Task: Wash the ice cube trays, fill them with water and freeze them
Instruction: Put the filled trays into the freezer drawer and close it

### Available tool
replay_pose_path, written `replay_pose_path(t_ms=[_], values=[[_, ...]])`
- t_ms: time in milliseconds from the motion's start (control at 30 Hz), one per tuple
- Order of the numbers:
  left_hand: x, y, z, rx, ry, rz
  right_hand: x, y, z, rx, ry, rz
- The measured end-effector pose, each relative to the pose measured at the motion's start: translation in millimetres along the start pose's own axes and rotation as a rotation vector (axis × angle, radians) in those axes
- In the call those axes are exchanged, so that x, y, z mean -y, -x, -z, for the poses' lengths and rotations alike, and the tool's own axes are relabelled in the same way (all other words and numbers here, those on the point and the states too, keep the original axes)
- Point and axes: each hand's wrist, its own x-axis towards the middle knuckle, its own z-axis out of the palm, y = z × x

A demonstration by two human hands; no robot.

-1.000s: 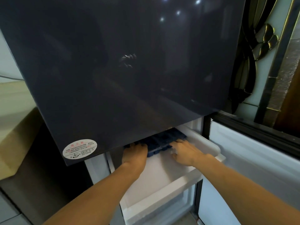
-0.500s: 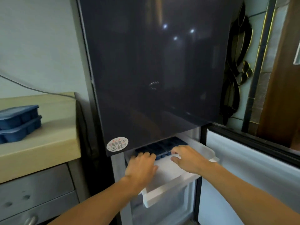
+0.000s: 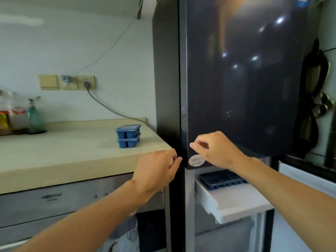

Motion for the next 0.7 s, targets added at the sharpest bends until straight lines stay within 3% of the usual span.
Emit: replay_pose_path(t_ms=[200, 467, 700], values=[[80.3, 10.7, 67.7, -0.201, -0.153, 0.217, 97.5, -82.8, -32.0, 0.055, -0.084, 0.083], [137.6, 29.7, 102.9, -0.176, -0.260, 0.343, 161.9, -154.3, -104.5, 0.153, 0.250, 0.043], [145.0, 10.0, 83.3, -0.045, -0.264, 0.396, 144.8, -154.1, -118.7, 0.063, 0.022, -0.022]])
